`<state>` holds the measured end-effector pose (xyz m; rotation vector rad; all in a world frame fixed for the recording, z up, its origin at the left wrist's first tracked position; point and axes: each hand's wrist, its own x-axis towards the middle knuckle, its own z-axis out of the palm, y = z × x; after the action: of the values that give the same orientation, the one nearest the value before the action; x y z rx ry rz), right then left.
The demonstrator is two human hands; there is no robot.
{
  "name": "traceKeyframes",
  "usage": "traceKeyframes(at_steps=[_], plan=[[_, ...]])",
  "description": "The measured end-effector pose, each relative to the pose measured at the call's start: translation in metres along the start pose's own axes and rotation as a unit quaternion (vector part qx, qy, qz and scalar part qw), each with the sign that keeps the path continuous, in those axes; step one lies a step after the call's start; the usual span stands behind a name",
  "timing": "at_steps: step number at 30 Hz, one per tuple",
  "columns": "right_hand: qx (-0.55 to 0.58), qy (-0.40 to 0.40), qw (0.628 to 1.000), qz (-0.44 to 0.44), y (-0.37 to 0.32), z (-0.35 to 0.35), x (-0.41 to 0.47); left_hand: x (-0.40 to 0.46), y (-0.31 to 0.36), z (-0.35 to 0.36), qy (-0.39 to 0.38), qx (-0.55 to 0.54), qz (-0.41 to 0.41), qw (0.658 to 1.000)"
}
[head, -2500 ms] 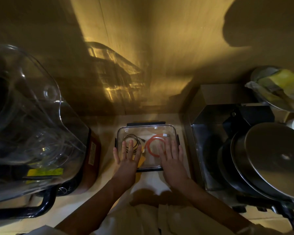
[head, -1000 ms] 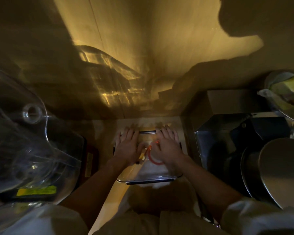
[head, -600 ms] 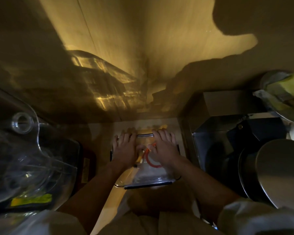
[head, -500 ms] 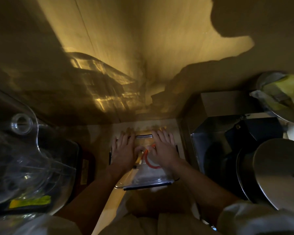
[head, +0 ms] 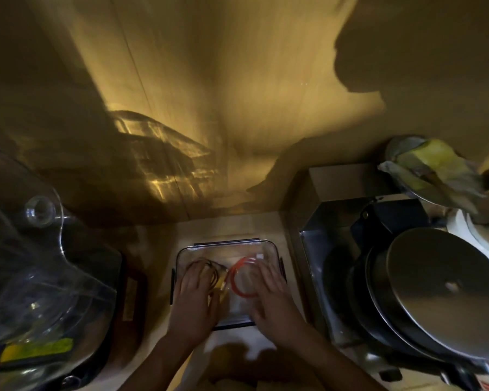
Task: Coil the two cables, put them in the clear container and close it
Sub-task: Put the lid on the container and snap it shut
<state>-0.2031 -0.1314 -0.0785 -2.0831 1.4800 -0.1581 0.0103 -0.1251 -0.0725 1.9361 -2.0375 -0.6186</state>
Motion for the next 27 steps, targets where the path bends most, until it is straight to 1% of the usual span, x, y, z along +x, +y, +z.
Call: traceKeyframes(at_steps=[5, 9, 15, 24, 27], plan=[[0.022, 0.024, 0.999, -0.020, -0.002, -0.004, -0.021, -0.017, -0.002, -0.001, -0.006, 0.002, -0.003, 1.000], [0.023, 0.016, 0.999, -0.019, -0.003, -0.006, -0.029, -0.025, 0.000, -0.004, -0.026, 0.012, -0.009, 1.000], [-0.001, -0.001, 1.000, 0.005, -0.006, -0.009, -0.037, -0.036, 0.005, -0.009, -0.036, 0.015, -0.022, 0.999], [-0.005, -0.006, 1.000, 0.002, -0.008, -0.014, -0.059, -0.058, 0.007, -0.010, -0.031, 0.033, -0.009, 0.999], [-0.007, -0.001, 1.000, -0.003, -0.009, -0.014, -0.064, -0.066, 0.006, -0.008, -0.026, 0.019, -0.016, 0.999]])
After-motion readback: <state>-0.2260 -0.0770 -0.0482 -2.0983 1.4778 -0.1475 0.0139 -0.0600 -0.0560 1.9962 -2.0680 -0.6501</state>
